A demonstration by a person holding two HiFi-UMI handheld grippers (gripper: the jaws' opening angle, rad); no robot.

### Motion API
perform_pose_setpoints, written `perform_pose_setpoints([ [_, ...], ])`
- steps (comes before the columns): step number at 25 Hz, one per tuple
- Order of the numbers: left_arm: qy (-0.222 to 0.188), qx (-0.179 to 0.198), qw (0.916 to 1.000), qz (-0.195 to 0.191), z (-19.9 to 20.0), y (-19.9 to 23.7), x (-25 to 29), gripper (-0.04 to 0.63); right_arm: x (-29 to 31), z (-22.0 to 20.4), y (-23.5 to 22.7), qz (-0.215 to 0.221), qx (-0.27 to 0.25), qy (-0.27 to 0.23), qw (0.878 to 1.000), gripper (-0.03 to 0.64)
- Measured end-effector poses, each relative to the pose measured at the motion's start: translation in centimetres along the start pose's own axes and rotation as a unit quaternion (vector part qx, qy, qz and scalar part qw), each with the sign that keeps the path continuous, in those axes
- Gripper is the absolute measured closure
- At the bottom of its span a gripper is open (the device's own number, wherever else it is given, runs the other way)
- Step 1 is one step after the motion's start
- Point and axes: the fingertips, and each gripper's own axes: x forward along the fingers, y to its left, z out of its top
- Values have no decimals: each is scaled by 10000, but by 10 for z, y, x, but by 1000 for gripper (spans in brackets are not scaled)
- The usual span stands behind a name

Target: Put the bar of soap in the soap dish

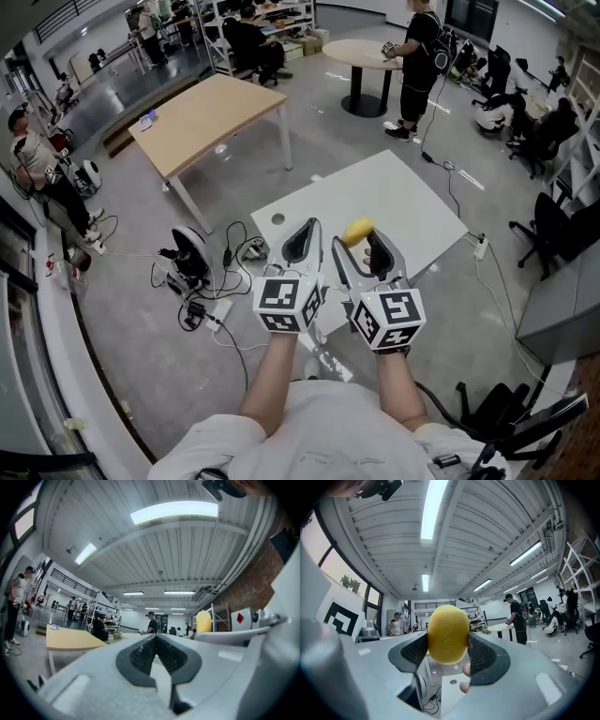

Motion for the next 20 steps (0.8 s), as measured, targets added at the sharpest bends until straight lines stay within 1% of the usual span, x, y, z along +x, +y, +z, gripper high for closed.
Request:
perform_pose_setpoints([
  [4,-22,2,10000,-67,3,17,9,595,22,1,2,-50,-9,-26,10000,345],
  [9,-91,-70,9999,-64,3,40,12,595,34,-2,-1,-247,-7,-98,9996,345],
  [13,9,-151,9999,-63,-8,53,21,595,45,-11,-8,-353,-23,21,9994,345],
  [20,97,-218,9997,-53,-20,60,51,595,64,-18,-37,-464,98,104,9988,345],
])
